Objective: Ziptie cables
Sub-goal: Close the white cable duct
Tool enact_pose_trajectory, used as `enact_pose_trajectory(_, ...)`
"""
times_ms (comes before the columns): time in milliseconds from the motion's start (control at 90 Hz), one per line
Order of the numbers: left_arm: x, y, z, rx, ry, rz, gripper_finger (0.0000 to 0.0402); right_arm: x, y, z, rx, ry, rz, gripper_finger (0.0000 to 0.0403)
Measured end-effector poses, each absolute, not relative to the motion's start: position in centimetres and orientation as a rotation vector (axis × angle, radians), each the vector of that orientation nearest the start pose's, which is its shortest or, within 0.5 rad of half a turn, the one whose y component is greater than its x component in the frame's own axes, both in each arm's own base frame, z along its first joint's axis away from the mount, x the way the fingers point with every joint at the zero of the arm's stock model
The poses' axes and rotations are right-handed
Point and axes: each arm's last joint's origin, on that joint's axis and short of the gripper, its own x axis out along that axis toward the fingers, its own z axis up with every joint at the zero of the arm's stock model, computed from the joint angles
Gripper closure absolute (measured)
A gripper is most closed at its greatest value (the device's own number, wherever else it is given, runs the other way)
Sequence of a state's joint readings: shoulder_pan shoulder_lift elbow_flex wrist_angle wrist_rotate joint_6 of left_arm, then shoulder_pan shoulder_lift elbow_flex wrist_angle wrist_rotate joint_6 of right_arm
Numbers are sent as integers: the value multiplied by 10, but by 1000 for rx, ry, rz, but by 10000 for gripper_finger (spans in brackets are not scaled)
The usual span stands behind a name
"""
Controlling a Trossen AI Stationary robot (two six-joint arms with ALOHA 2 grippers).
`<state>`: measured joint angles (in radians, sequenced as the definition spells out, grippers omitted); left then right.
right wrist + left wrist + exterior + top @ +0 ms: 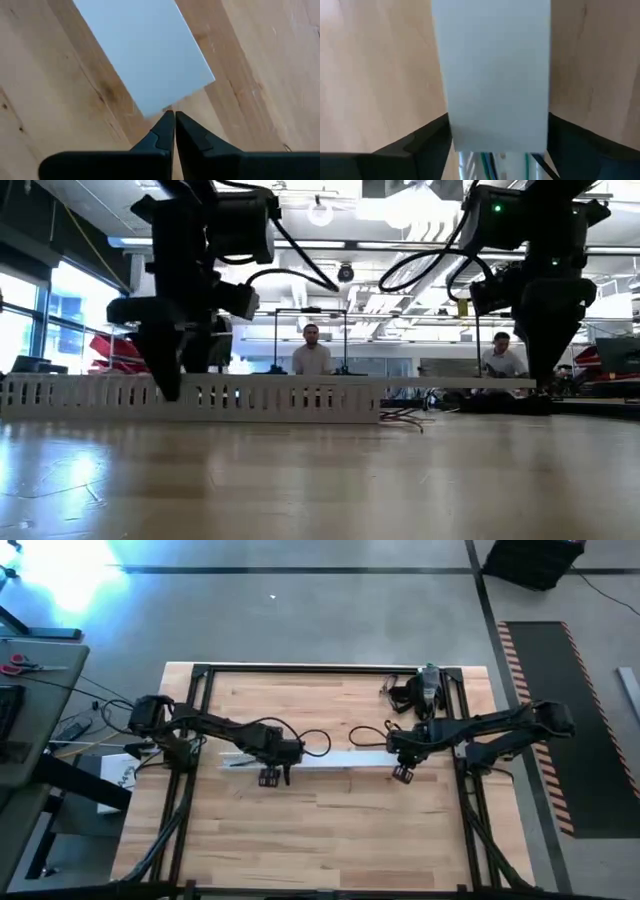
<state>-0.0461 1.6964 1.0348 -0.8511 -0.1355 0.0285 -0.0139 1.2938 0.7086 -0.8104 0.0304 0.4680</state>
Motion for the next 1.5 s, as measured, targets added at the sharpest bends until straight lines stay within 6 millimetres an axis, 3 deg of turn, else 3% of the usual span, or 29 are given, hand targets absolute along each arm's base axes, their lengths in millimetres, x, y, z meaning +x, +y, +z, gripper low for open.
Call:
enact_pose_trajectory(311,262,-9,166,67,1767,150,119,204,-4,177,366,1344,-339,403)
enact_pose_trajectory(544,262,-14,153,101,1687,161,119,206,-4,178,339,1326,-308,403)
enact_pose_trajectory(867,273,-24,151,154,1558,156,126,198,-6,176,292,1398,-363,403)
enact_pose_trajectory(1189,272,-25,152,151,1563,160,172,198,-6,176,309,1388,-370,403)
enact_pose_trajectory(1500,272,-25,152,165,1558,175,180,203,-12,177,265,1337,-365,403)
